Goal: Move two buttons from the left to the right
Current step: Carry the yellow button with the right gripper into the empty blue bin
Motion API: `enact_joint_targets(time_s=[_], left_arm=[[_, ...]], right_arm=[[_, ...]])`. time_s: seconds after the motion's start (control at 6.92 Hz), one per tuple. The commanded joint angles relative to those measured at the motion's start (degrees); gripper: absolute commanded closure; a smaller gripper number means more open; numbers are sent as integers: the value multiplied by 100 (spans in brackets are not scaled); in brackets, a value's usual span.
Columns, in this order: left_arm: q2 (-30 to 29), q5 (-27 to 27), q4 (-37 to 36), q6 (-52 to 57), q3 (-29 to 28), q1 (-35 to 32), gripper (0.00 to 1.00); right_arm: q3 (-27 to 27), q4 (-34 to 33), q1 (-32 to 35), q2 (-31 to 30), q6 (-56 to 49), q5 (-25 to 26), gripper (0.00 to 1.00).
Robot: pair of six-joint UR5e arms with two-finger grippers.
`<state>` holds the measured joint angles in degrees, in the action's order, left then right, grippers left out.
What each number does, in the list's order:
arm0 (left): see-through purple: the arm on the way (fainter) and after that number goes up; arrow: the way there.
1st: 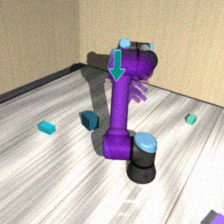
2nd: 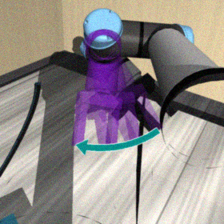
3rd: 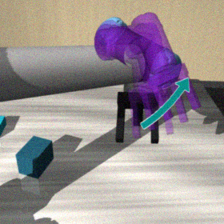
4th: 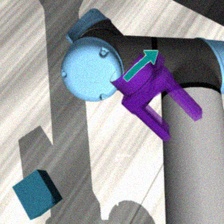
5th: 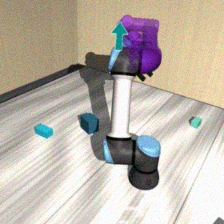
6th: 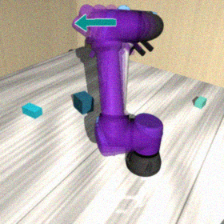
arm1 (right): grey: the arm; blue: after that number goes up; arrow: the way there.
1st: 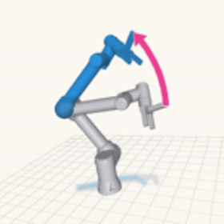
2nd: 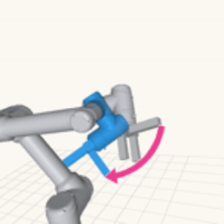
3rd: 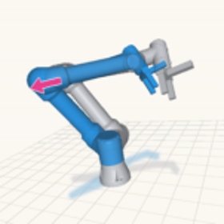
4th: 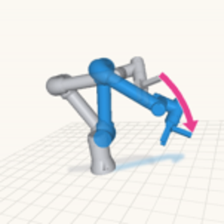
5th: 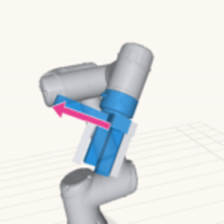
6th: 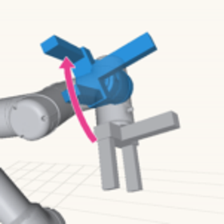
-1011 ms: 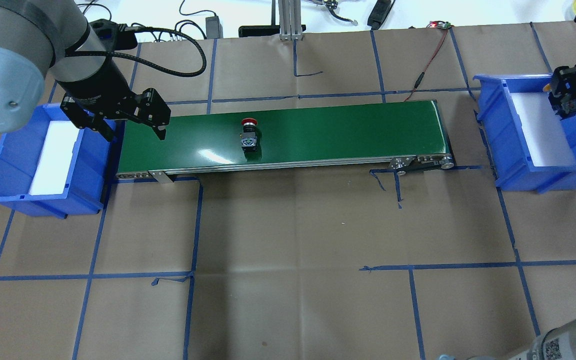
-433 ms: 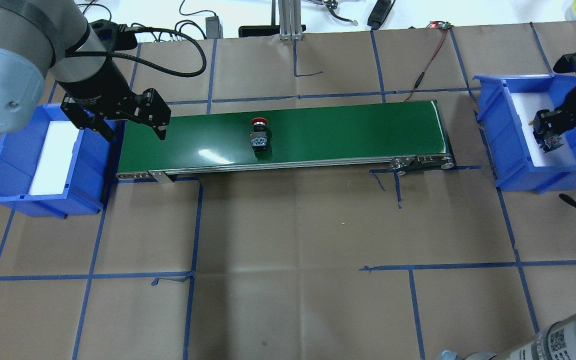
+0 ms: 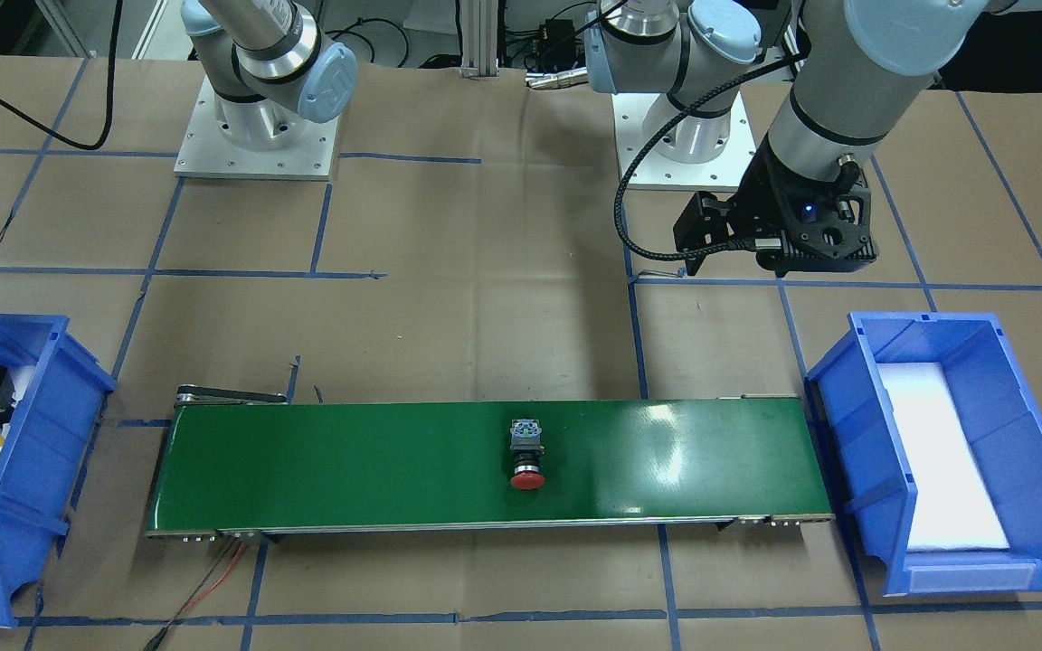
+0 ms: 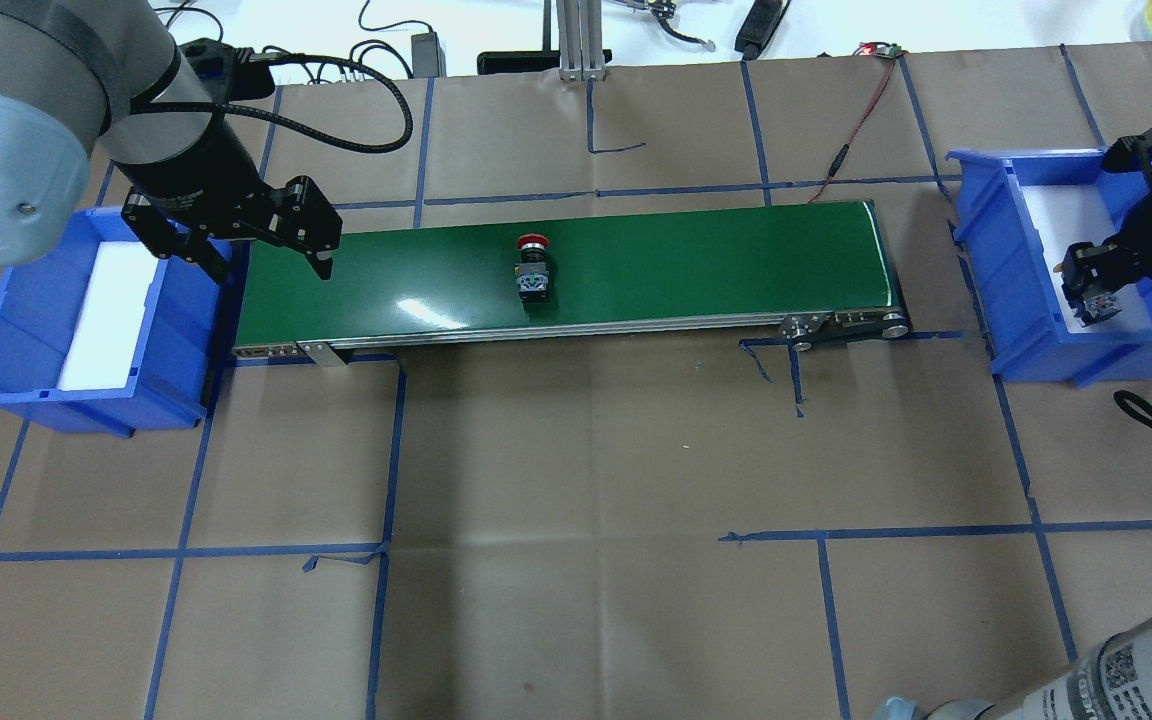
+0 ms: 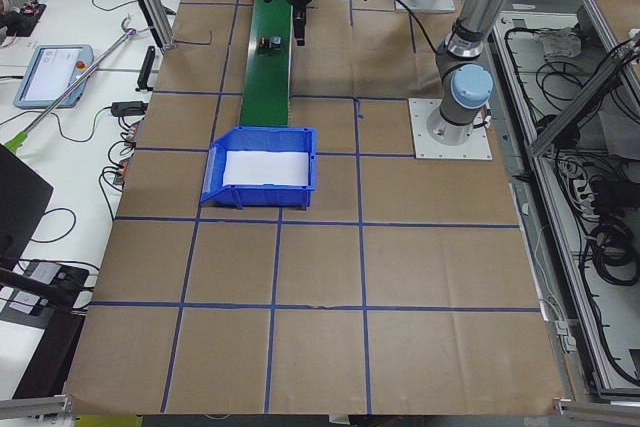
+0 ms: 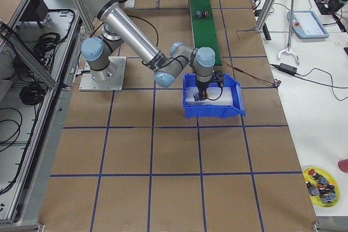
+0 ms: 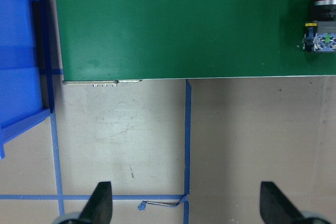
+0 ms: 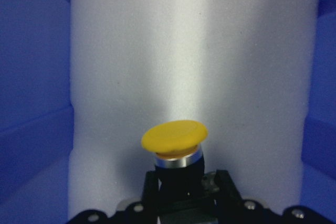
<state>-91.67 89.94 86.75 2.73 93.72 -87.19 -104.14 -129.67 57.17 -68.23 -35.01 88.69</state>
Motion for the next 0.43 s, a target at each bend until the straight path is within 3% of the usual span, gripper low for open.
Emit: enact_joint_targets(time_s=[0.0,0.14,0.29], left_arm=[[0,-3,0,-1,-3,0,0],[0,-3,0,-1,-3,0,0],[0,-3,0,-1,-3,0,0]], right_arm=[[-62,3,-5,47,38,95,80],[-62,12,4,29,-23,288,25],[-27,55,4,21,-6,298,1]])
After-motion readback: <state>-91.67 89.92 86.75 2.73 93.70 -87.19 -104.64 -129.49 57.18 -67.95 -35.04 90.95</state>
